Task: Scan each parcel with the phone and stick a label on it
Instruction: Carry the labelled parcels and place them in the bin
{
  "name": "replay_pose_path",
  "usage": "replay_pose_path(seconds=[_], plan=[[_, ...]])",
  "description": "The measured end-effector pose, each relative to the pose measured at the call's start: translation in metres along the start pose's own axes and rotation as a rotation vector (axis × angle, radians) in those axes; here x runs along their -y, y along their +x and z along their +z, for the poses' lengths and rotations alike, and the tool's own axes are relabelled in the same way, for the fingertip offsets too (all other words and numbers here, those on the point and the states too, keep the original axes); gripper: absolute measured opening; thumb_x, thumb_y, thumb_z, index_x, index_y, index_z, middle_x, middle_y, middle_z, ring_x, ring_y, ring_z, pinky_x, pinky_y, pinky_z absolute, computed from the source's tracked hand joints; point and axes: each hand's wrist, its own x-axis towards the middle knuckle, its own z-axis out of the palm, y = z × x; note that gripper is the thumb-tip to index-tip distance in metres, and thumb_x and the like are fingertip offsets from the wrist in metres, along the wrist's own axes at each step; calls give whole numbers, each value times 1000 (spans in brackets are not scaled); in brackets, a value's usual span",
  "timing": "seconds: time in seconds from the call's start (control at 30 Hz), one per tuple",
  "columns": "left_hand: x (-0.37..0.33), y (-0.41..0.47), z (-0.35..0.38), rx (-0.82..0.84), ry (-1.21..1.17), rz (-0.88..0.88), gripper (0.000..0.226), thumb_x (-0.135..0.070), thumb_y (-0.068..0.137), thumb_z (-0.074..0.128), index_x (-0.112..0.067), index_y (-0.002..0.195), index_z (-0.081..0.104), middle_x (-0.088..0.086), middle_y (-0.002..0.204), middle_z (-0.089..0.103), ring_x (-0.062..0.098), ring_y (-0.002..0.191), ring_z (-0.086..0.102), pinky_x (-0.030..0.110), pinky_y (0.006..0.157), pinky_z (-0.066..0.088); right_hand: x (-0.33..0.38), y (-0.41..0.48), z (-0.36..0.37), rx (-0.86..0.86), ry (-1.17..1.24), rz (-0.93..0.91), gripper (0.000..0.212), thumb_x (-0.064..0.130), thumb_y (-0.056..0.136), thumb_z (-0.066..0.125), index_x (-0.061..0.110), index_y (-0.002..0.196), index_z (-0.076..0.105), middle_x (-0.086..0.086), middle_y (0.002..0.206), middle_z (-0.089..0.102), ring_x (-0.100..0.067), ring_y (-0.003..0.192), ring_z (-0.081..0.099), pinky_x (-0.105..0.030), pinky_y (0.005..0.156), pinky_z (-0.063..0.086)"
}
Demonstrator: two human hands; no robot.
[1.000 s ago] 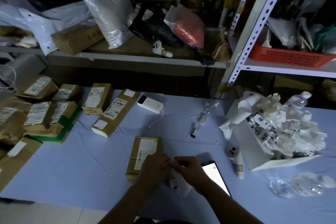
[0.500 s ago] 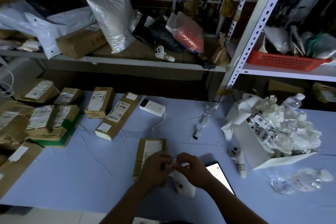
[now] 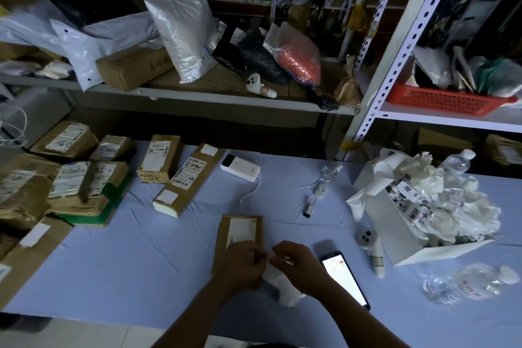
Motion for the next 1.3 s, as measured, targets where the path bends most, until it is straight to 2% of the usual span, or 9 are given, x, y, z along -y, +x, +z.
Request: replay_pose_path(seconds=[0.13, 0.33, 0.47, 0.53, 0.63, 0.7, 0.93, 1.07, 1.3], plan=[[-3, -3, 0, 2, -33, -4, 29, -60, 83, 65, -35, 94, 74, -24, 86, 70, -5, 87, 64, 12, 76, 50, 2, 0, 3, -4, 3, 12, 10, 26, 99, 63, 23, 96, 72, 12, 93, 68, 1, 89, 63, -12, 80, 46], [3, -3, -1, 8, 2, -8, 15, -29, 88, 73, -25, 101, 78, -14, 99, 72, -13, 90, 59, 5, 82, 41, 2, -5, 1, 35, -11, -18, 9, 33, 97, 65, 29, 90, 67, 13, 91, 65, -1, 88, 62, -16, 80, 46], [2, -3, -3, 47, -1, 19, 20, -31, 84, 76, -21, 101, 77, -10, 98, 72, 0, 93, 63, 14, 83, 49, 1, -10, 0, -93, 38, -8, 10, 31, 91, 75, 22, 95, 76, 13, 95, 72, -3, 90, 67, -24, 85, 53], [1, -2, -4, 55, 2, 38, 20, -30, 81, 77, -20, 98, 77, -8, 95, 72, 1, 91, 63, 12, 80, 49, 1, -11, -2, -113, 51, 1, 12, 29, 90, 76, 21, 98, 78, 14, 96, 74, -1, 91, 67, -21, 85, 53], [-4, -3, -3, 77, 54, 61, 14, -30, 81, 71, -18, 86, 77, -5, 89, 72, 5, 86, 63, 26, 80, 53, 2, -10, -3, -106, 47, -12, 11, 30, 90, 76, 23, 98, 78, 16, 95, 74, 3, 91, 67, -13, 83, 50], [-6, -4, -1, 57, 48, 51, 17, -29, 80, 67, -14, 81, 76, -3, 86, 72, 8, 84, 64, 32, 80, 54, 3, -10, -3, -96, 29, -19, 12, 31, 91, 74, 23, 100, 78, 16, 98, 74, 4, 92, 66, -14, 85, 51], [-2, -4, 4, -67, -167, -62, 7, -14, 83, 80, -15, 89, 80, -12, 89, 74, -3, 85, 66, 9, 73, 47, 7, -6, -7, -77, 63, -40, 13, 28, 93, 73, 17, 99, 77, 10, 104, 74, -2, 95, 68, -26, 90, 55], [-2, -4, 4, -81, -228, -95, 12, -12, 83, 81, -14, 95, 80, -9, 92, 75, -1, 89, 68, 13, 76, 52, 10, -6, -11, -54, 67, -67, 3, 26, 93, 72, 23, 94, 74, 8, 104, 74, -1, 94, 69, -23, 88, 56], [-9, -3, 1, -95, -198, -63, 20, -20, 88, 76, -11, 107, 78, -1, 105, 73, 7, 98, 66, 25, 86, 55, 8, -6, -13, -71, 87, -50, 10, 19, 91, 74, 12, 96, 79, 6, 102, 76, -3, 89, 71, -23, 82, 57]])
